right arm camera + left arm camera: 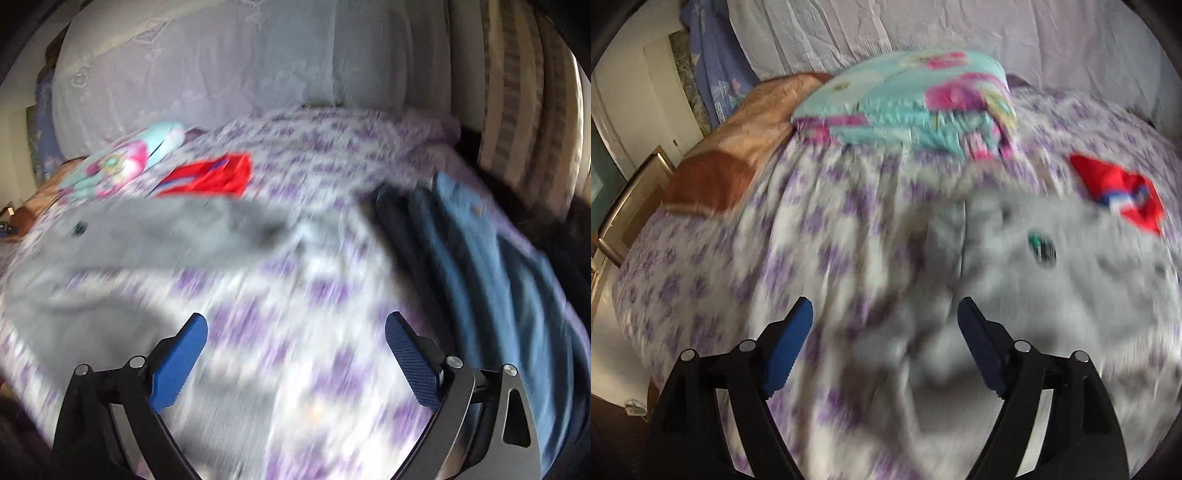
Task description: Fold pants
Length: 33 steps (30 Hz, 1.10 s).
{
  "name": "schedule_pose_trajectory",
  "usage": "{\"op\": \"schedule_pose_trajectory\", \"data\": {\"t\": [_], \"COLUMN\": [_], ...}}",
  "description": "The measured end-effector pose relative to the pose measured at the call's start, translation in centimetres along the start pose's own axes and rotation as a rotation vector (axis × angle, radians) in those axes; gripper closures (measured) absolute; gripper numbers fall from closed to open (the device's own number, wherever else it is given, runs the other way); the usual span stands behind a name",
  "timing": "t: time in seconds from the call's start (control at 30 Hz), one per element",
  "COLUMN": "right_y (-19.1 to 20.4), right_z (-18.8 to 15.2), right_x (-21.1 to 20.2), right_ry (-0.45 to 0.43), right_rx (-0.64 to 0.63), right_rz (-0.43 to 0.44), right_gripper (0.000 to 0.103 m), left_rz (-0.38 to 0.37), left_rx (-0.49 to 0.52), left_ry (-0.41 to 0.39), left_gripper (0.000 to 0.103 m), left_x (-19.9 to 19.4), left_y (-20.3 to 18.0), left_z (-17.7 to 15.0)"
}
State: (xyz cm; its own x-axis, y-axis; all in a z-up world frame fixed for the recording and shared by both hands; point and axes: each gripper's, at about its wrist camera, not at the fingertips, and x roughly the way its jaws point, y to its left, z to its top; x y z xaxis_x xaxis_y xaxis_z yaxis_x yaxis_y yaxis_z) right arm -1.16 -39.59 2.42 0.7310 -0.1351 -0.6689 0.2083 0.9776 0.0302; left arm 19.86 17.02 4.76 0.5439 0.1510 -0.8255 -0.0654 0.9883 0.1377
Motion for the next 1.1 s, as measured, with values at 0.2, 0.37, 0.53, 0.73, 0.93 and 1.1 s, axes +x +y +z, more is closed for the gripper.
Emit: {"op": "schedule_pose_trajectory", "data": {"t": [0.2,0.37,0.53,0.73,0.93,1.1], "right_y": [2.9,5.7,3.9,0.1,-1.7,-1.6], "right_z": [-5.5,-5.0,0.0,4.0,-4.2,-2.9], "right_x": [0.9,2.3,-1.8,-7.9,-0.6,-7.8], "right_ry": [0.094,0.139,0.019,0.026,0.296,-0.029], "right_rx": [0.061,-0.008,-0.036,-0.077,-0.108,-0.111], "right_rz": [0.143,0.202,0.171,0.178,0.026,-0.183], "right_gripper": [0.02,0.084,0.086,0.084,0.055,0.03], "left_rz": [-0.047,-0.112,-0.191,-0.231,-0.166,-0.155], "left_rx": [0.026,-0.024,-0.106,-0.128,-0.107,-0.126], "left_ry": [0.132,0.155,0.125,0.05,0.225,0.09], "left_gripper": [0.025,0.041,0.092,0.088,0.047,0.039], "left_x": [2.3,5.2,2.9,-5.4,-1.6,-5.9], "left_y": [1.0,-0.1,0.5,-0.1,-0.4,1.4], "left_z": [-6.6,-6.5,-6.2,-10.2,-16.4,-15.2]}}
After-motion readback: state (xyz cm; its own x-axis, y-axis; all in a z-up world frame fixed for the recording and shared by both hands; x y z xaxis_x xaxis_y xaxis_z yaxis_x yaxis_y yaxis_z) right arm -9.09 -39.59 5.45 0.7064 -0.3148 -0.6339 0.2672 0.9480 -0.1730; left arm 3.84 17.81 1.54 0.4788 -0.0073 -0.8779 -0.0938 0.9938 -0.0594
